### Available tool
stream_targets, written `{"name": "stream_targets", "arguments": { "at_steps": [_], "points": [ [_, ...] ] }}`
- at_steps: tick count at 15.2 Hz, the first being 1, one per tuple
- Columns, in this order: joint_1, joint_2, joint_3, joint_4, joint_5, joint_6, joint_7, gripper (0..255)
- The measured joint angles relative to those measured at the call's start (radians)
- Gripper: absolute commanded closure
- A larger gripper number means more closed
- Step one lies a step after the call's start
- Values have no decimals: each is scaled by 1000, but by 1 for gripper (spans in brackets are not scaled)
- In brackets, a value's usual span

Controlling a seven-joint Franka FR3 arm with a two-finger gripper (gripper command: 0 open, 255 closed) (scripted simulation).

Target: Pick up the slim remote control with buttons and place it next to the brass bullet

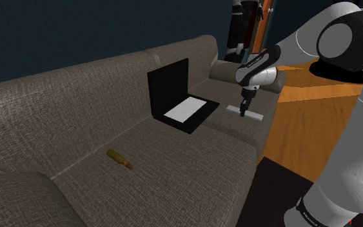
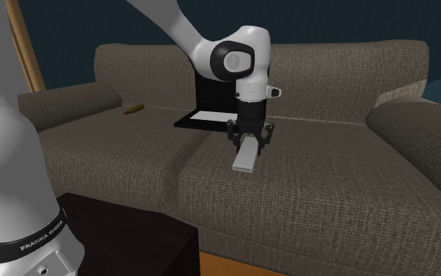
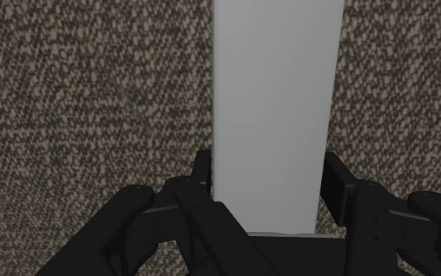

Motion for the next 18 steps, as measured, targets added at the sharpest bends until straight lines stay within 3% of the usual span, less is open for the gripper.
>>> {"name": "stream_targets", "arguments": {
  "at_steps": [7,18],
  "points": [
    [1,-4,0,1,-2,-5,2,255],
    [7,-84,-8,64,-50,-140,32,255]
  ]
}}
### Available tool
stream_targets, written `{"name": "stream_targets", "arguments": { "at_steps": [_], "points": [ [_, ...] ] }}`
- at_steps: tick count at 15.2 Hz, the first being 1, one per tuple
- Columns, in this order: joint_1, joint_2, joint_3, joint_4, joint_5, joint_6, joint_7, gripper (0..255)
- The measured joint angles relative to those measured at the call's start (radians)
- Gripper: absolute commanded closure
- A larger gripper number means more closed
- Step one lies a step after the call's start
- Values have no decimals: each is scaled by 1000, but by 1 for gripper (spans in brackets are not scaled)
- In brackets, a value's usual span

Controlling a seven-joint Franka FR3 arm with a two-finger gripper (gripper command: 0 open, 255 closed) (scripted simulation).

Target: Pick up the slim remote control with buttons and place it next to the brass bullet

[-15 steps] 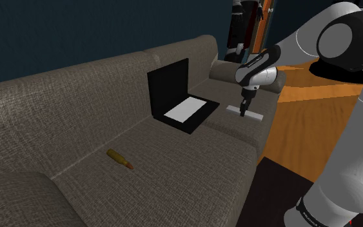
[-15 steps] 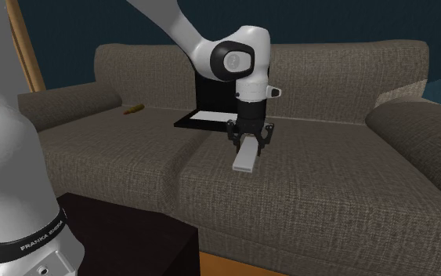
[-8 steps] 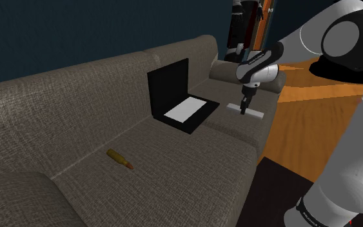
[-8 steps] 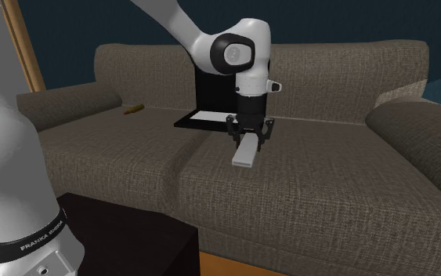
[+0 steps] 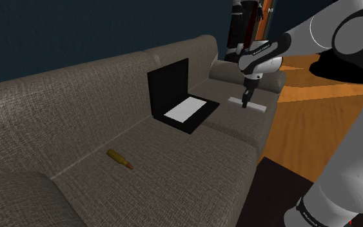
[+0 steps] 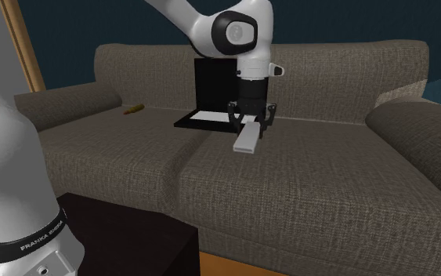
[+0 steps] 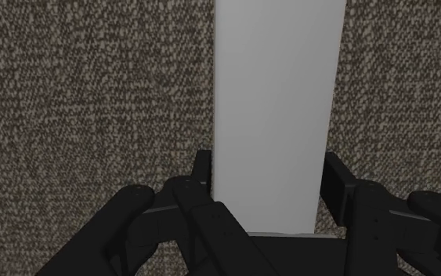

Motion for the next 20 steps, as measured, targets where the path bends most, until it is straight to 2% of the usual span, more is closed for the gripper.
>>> {"name": "stream_targets", "arguments": {
  "at_steps": [8,14,20],
  "points": [
    [4,-45,1,59,-24,-99,17,255],
    [58,-164,64,-59,-76,-94,160,255],
    [114,-259,153,-161,-98,-88,320,255]
  ]
}}
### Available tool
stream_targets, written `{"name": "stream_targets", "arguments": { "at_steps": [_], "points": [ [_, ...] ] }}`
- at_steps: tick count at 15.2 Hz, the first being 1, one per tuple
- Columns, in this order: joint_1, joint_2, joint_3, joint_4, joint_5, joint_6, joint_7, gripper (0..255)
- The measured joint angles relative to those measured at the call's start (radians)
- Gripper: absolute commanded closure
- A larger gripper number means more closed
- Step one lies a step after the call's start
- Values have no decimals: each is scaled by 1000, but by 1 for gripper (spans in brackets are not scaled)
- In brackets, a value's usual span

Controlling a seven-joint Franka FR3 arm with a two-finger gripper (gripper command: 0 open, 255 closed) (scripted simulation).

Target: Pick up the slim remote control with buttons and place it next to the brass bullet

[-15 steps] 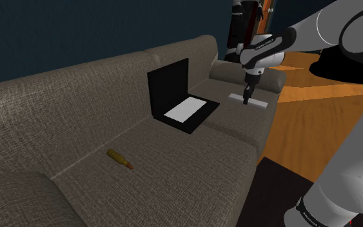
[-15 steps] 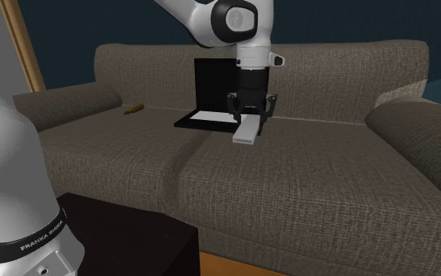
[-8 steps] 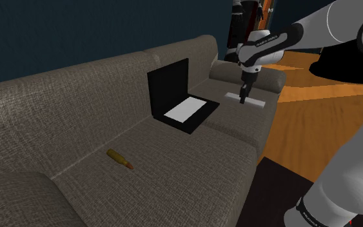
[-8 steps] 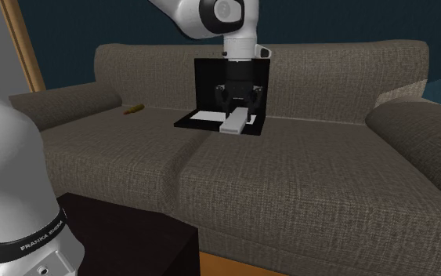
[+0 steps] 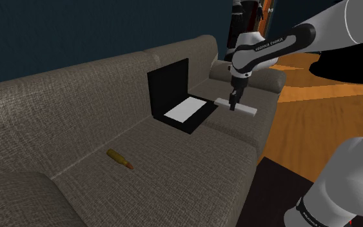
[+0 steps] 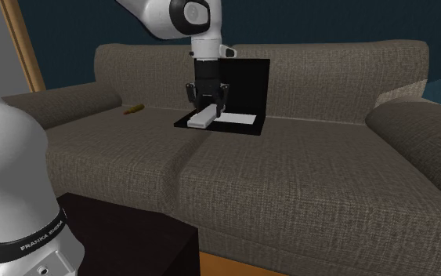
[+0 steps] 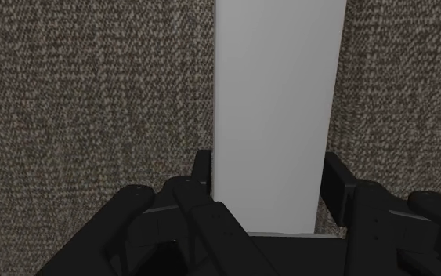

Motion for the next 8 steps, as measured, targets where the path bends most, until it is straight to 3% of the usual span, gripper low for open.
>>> {"name": "stream_targets", "arguments": {
  "at_steps": [8],
  "points": [
    [83,-76,133,-76,16,-7,208,255]
  ]
}}
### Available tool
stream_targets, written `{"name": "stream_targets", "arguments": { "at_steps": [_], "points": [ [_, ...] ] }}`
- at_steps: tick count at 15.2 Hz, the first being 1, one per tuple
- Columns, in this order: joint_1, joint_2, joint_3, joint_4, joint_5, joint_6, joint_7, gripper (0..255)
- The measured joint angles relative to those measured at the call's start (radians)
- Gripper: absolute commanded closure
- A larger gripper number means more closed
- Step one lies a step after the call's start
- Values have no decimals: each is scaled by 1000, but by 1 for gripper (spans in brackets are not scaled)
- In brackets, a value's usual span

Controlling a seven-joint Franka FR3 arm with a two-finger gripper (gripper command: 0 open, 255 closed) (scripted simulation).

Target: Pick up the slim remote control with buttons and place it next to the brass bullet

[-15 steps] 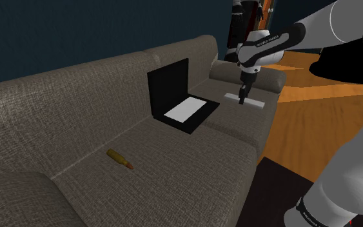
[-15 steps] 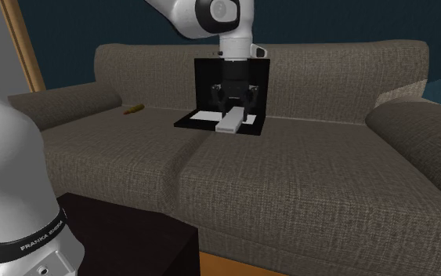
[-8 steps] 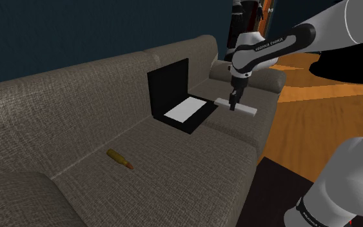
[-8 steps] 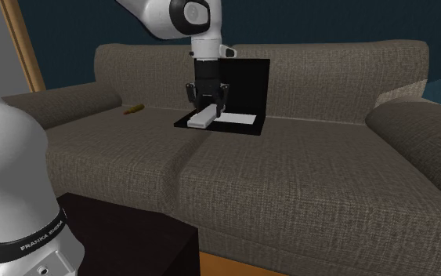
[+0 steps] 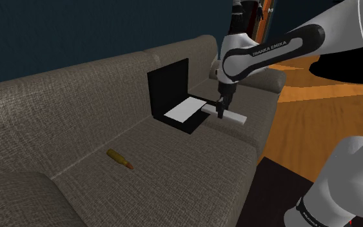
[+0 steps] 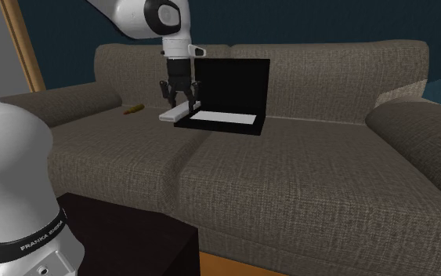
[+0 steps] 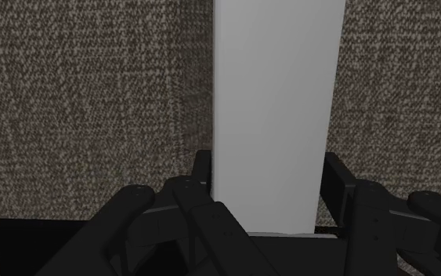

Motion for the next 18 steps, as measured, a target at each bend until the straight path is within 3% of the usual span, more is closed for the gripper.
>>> {"name": "stream_targets", "arguments": {
  "at_steps": [9,18],
  "points": [
    [103,-1,152,-2,48,-4,227,255],
    [199,90,293,87,81,-4,444,255]
  ]
}}
